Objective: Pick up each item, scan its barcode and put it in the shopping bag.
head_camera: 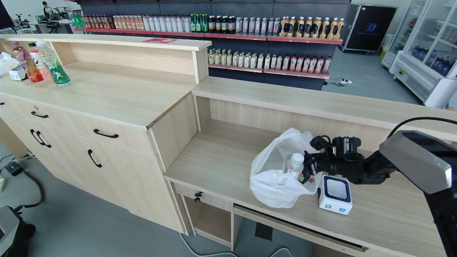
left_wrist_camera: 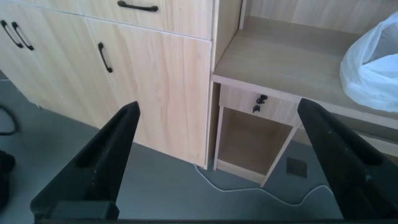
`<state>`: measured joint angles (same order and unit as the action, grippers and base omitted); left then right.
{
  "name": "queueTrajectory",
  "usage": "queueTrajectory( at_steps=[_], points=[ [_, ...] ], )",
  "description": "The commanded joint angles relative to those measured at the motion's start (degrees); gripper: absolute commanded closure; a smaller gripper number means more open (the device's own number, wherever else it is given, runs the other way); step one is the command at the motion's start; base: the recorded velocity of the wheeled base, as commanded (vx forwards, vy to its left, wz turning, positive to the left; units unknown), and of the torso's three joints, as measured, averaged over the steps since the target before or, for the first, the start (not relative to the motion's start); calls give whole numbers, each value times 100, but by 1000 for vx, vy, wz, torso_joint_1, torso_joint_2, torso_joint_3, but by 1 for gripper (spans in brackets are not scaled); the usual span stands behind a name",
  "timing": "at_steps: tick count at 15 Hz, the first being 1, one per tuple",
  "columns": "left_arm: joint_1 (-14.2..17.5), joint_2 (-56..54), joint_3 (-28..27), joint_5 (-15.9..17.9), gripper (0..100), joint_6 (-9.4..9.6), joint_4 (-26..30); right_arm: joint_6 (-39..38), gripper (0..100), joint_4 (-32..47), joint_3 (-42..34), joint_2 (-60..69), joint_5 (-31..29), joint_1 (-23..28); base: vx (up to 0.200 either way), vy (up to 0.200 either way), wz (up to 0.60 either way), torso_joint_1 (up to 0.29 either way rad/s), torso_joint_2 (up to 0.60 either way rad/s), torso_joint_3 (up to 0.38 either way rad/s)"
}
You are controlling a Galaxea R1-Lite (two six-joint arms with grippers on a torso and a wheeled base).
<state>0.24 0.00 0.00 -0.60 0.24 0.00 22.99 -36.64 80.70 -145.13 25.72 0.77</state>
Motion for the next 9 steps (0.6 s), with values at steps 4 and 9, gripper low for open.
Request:
queueTrajectory(
  at_steps=[4,9],
  points=[
    [2,0,0,-2,0,2,0,118,0,448,-635,1953,-6,459,0,0,0,0,0,0],
    [2,0,0,-2,0,2,0,1911,0,834,-2762,4414,135,1962,0,0,-240,0,1,2]
  ],
)
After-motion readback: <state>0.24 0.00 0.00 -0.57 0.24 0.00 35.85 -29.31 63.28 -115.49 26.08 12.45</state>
